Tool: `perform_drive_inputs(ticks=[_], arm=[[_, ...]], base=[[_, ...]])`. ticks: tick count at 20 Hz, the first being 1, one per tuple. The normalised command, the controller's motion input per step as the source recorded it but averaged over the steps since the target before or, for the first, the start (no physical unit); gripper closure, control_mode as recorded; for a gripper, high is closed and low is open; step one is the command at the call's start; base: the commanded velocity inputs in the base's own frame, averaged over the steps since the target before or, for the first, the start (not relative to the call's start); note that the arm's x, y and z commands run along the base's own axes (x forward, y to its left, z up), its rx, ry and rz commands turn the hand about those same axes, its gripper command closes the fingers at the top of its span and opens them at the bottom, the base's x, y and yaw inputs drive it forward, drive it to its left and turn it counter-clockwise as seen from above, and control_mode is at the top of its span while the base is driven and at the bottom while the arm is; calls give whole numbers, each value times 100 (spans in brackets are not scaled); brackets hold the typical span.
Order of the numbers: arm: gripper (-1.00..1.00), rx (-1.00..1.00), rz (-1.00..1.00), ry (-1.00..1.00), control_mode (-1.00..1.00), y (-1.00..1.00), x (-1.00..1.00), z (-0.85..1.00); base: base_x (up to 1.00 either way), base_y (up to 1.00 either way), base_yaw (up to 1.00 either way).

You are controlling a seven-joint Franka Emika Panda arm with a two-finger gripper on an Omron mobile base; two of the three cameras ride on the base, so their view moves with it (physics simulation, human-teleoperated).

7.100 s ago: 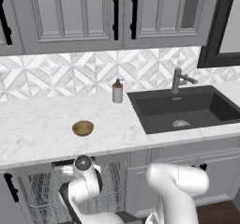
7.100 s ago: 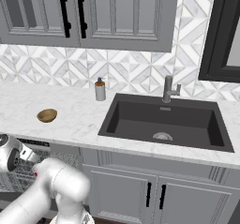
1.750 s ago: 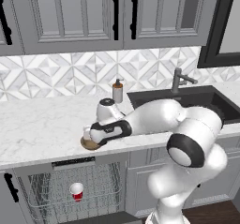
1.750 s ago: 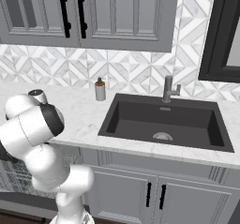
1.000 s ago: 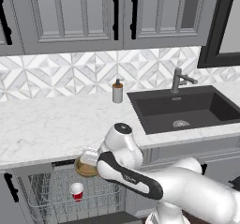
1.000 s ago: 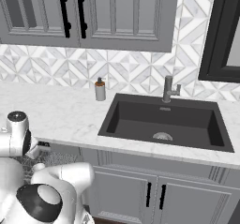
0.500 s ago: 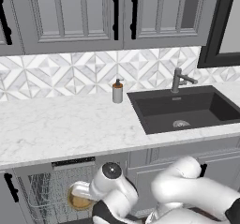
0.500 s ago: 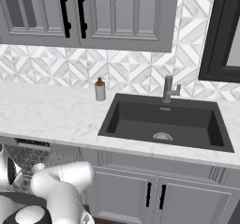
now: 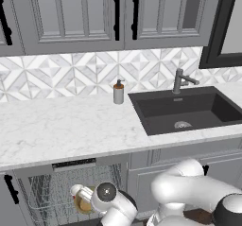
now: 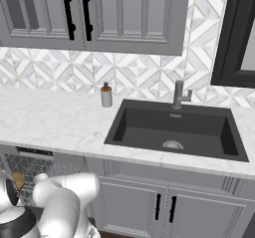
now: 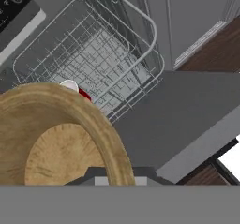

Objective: Pick up the cup and bowl from the counter, place them in the dishwasher, and close the dishwasher door.

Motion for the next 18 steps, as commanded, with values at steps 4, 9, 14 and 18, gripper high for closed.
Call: perform_drive_inputs(ticks=[4, 9, 14, 18], arm=[[100, 8, -24, 0, -100, 1, 24, -19], [100, 6, -17, 6, -100, -5, 34, -58], [100, 6, -5, 7, -100, -45, 25, -9], [100, 5, -4, 2, -100, -33, 30, -19]], base=[[0, 0, 0], [0, 0, 0], [0, 0, 0], [0, 0, 0]])
